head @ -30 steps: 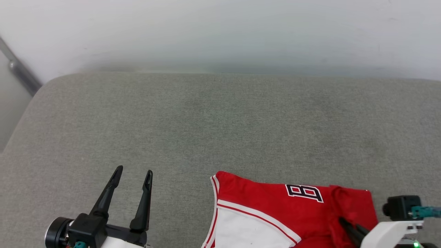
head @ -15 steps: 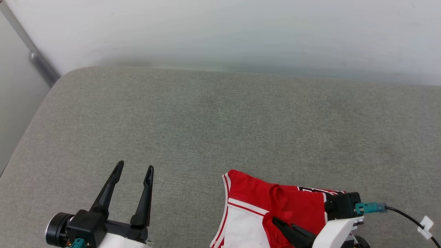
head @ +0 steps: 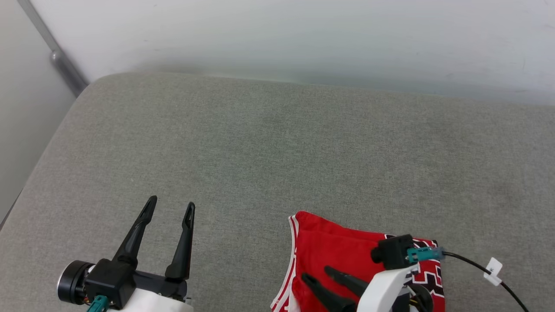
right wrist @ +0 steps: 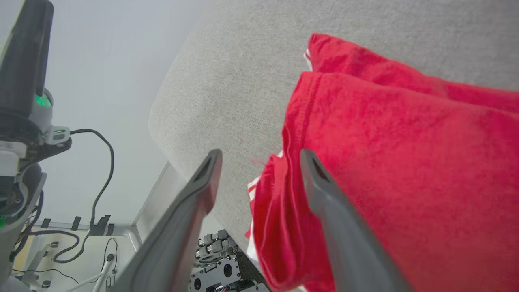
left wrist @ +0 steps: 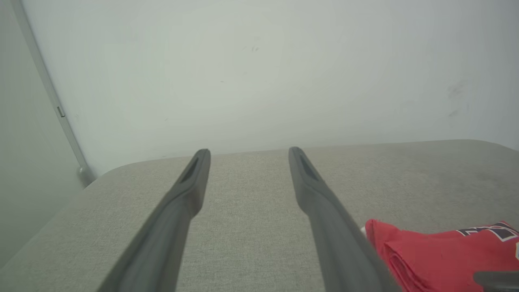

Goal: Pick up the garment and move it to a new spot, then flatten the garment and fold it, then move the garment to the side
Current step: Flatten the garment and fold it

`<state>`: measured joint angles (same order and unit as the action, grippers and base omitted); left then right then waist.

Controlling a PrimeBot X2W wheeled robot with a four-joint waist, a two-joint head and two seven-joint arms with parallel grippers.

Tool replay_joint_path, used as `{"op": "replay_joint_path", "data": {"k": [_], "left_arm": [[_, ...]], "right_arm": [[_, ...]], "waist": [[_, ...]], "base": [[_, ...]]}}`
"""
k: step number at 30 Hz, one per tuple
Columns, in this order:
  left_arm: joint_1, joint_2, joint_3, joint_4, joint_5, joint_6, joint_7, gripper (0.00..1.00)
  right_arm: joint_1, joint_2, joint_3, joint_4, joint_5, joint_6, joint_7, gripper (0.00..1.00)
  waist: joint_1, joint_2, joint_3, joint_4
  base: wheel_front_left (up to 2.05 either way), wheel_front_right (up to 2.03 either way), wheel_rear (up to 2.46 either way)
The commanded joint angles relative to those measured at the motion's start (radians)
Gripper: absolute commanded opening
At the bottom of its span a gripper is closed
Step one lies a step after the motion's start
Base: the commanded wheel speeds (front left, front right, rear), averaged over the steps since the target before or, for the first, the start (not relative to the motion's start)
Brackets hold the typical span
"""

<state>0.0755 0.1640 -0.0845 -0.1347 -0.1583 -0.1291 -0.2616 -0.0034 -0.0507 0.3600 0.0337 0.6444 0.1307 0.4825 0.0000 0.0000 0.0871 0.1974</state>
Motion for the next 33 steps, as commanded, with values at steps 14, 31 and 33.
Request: {"op": "replay_joint_path", "data": {"k": [14,31,33], "left_arm": [[-0.011,-0.001,0.014,0.014,-0.006,-0.001,-0.005,1.00],[0.015,-0.027,0.028,0.023,-0.027,0.000,-0.005,1.00],[0.022,-0.029,0.030,0.017,-0.030,0.000,-0.005,1.00]], "right_arm": [[-0.161,-0.092,-0.096,-0.144,-0.365,0.000,-0.052,1.00],[-0.031,-0.187,-0.421,-0.185,-0.556,0.000,-0.538,1.00],[0.002,-0.158,-0.427,-0.206,-0.560,0.000,-0.575,1.00]], "waist": [[0.0000,0.0000,-0.008,-0.064],[0.0000,0.0000,-0.021,-0.138],[0.0000,0.0000,-0.025,-0.141]], "base": [[0.00,0.00,0.00],[0.00,0.00,0.00],[0.00,0.00,0.00]]}}
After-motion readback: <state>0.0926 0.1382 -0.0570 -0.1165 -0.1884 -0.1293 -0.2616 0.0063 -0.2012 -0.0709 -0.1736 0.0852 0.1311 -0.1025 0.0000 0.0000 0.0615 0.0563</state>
